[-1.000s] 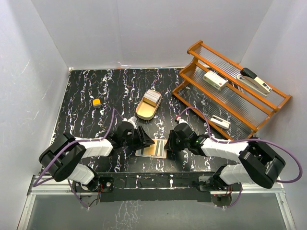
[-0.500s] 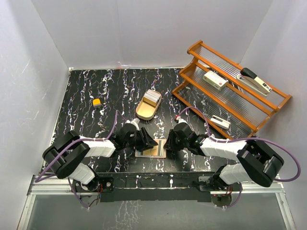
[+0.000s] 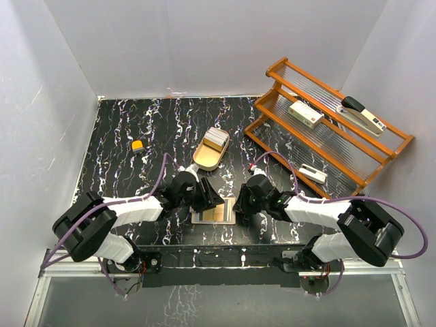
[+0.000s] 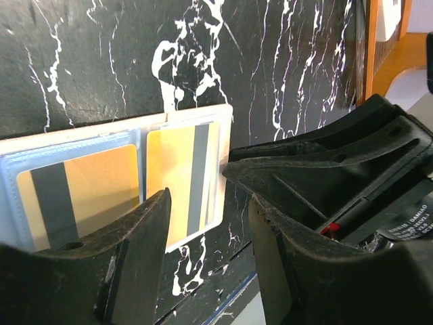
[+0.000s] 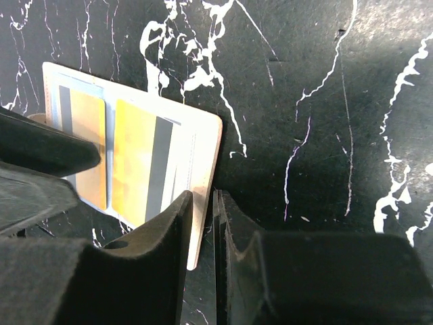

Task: Put the credit cards into the card holder
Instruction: Place the credit card in the card holder.

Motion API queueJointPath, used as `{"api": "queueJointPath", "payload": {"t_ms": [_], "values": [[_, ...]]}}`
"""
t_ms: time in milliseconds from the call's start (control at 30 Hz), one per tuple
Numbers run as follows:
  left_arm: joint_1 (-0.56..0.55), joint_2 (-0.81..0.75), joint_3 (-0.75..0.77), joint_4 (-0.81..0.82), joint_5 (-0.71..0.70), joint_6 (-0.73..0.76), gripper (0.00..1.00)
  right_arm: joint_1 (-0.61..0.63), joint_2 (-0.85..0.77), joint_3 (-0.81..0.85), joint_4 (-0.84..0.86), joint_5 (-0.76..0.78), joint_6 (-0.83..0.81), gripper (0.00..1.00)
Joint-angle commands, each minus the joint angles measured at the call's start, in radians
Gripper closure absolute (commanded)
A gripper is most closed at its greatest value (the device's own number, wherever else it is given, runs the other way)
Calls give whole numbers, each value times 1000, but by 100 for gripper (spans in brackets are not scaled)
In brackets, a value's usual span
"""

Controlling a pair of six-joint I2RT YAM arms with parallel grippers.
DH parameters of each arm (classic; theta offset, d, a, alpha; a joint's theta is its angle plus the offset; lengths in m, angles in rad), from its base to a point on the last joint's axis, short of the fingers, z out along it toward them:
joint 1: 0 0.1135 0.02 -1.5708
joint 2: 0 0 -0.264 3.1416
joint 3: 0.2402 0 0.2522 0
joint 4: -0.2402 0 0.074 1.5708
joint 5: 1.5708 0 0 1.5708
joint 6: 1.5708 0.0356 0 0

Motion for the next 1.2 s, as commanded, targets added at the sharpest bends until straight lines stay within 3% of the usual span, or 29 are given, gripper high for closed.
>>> {"api": "queueJointPath", "payload": {"t_ms": [0, 267, 1167], "values": [[-5, -84, 52, -163, -77, 75, 51, 5, -22, -6, 13, 24, -15, 83], [-4, -27, 67, -190, -78, 98, 49, 5, -16, -7, 24, 14, -14, 83], [-38, 68, 32, 53, 50, -42, 48, 5, 25, 2, 52, 15, -20, 85]]}}
